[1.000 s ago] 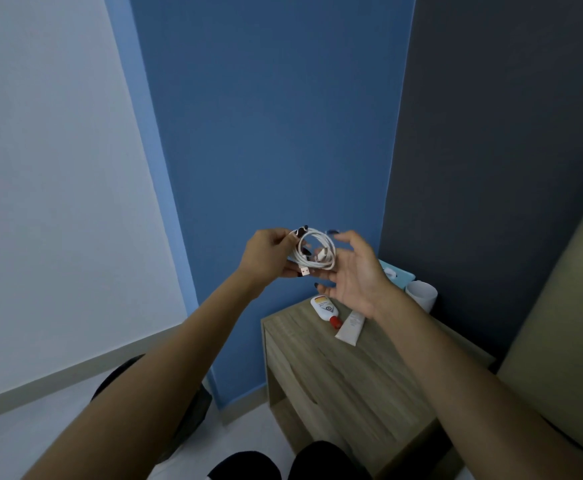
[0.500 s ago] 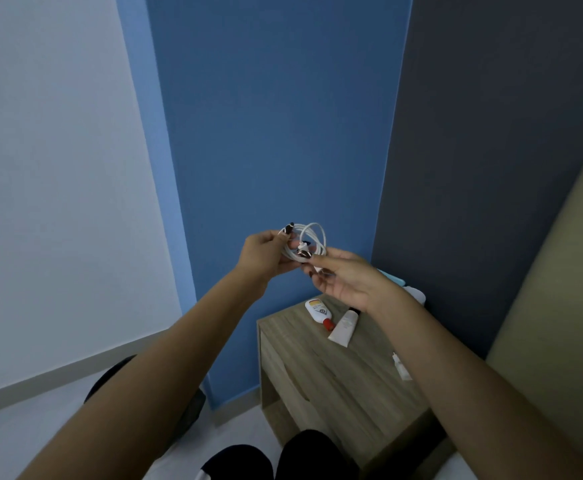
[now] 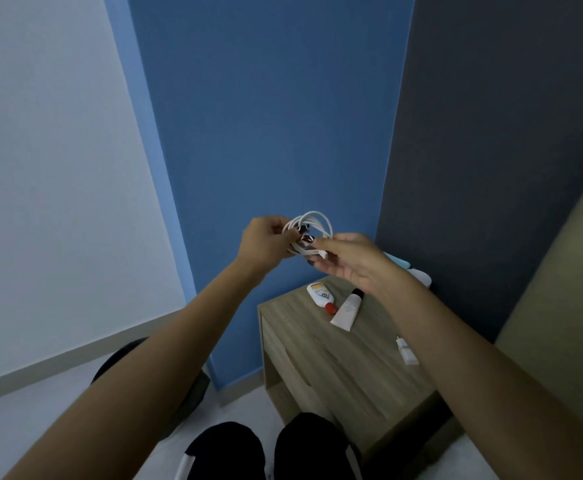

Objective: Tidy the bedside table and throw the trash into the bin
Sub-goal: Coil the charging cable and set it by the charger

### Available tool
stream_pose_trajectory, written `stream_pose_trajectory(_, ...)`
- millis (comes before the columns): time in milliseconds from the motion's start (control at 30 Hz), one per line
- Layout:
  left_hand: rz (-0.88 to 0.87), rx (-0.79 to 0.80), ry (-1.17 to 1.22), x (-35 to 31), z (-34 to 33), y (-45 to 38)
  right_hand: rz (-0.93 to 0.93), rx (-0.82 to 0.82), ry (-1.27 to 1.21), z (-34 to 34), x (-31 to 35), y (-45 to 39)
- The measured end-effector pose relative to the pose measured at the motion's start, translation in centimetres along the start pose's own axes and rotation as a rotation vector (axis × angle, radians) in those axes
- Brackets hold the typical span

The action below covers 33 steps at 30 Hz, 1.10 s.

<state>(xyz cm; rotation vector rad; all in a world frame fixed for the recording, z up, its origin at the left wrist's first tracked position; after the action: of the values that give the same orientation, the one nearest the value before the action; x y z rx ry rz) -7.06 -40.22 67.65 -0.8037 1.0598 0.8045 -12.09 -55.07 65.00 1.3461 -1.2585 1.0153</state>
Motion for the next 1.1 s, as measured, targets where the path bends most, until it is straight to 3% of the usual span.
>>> stream_pose_trajectory(233, 0.158, 0.080, 0.242, 5.0, -2.5, -7.1, 0.000, 0.015, -0.080, 3.3, -2.1, -5.9)
stream_pose_trajectory(500, 0.233, 0.081, 0.256, 6.3, -5.1, -15.3, 0.026, -0.113, -0.084, 7.5, -1.4, -11.5)
stream_pose_trajectory(667, 0.287, 0.087, 0.411, 6.7, -5.3, -15.5, 0.028, -0.099, -0.164, 8.5, -1.4, -12.2)
stream_pose_trajectory(1100, 0.302, 0.118, 0.296, 6.6, -4.7, -12.5, 0.004, -0.119, -0.112, 8.4, -1.3, -9.4)
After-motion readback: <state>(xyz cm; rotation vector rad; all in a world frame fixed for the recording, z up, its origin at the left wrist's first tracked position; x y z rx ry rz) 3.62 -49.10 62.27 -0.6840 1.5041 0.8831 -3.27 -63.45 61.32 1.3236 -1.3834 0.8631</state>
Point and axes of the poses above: each hand's wrist, its own y-axis away from the middle knuckle, its own z-axis out of the back of the hand, x = y × z, the point moved 5 cm from there along -y, towards the middle knuckle, and after that the axes turned 11 degrees about x, right-handed, at the moved point
